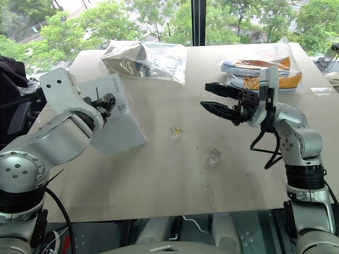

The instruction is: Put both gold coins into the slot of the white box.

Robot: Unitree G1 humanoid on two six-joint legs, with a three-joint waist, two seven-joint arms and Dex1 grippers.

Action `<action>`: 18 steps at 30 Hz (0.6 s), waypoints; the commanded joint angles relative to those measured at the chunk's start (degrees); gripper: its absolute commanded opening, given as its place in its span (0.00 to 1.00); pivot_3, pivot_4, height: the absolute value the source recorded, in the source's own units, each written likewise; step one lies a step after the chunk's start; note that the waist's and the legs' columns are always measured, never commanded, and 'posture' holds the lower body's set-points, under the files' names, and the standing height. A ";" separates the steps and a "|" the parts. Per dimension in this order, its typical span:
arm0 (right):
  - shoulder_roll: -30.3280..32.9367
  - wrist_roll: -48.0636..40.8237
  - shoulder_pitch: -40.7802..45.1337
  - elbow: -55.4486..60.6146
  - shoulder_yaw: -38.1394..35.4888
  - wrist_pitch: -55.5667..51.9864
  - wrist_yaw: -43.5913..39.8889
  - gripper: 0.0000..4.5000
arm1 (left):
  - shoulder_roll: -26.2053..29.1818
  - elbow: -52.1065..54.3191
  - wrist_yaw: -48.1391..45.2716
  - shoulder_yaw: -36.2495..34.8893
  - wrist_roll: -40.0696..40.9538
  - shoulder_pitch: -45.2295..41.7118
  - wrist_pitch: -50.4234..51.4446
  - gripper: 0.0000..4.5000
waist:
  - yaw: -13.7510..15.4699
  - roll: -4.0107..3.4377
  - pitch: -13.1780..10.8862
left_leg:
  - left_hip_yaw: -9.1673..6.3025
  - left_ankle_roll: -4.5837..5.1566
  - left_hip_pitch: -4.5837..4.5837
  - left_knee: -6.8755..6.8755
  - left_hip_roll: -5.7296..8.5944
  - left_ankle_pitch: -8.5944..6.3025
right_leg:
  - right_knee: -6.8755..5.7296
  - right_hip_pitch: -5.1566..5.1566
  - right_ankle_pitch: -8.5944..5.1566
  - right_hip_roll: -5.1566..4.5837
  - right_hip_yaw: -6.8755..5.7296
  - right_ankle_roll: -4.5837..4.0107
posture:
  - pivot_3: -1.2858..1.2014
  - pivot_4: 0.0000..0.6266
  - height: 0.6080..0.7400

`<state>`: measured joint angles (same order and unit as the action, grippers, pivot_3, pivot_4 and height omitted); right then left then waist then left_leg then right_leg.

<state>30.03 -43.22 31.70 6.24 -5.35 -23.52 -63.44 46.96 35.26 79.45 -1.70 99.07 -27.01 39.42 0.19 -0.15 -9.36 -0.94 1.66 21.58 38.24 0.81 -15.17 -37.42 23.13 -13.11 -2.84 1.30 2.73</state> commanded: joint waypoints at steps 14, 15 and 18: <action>-1.26 -2.52 -3.20 1.61 -2.79 -0.86 2.22 0.62 | -7.61 10.83 -56.79 -0.56 -36.01 7.66 -12.38 0.79 | 0.44 0.48 -0.29 | -0.12 -0.03 0.94 0.02 0.00 0.02 | 0.50 0.61 0.02 0.00 -0.07 0.01 | 0.52 0.24 1.00; -1.34 -2.34 -3.64 1.75 -2.72 -0.80 2.24 0.62 | -7.91 11.10 -59.16 -0.75 -36.73 9.09 -12.73 0.79 | 0.46 0.48 -0.29 | -0.21 -0.03 1.03 0.01 -0.01 0.02 | 0.59 0.62 0.02 -0.03 -0.09 0.01 | 0.52 0.24 1.00; -1.24 -2.23 -5.32 2.28 -2.85 -1.07 2.77 0.62 | -9.37 12.56 -65.74 -1.58 -36.67 13.49 -13.52 0.79 | 0.51 0.48 -0.30 | -0.38 -0.03 1.26 -0.02 -0.03 0.01 | 0.69 0.73 0.01 -0.08 -0.18 0.01 | 0.52 0.24 1.00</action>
<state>28.73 -44.74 26.93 6.28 -6.80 -24.75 -60.87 37.84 44.59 17.50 -1.80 62.94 -14.39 27.50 0.70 0.33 -9.65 -1.36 1.64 22.85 38.19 0.78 -15.16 -36.71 23.86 -13.10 -2.95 1.07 2.73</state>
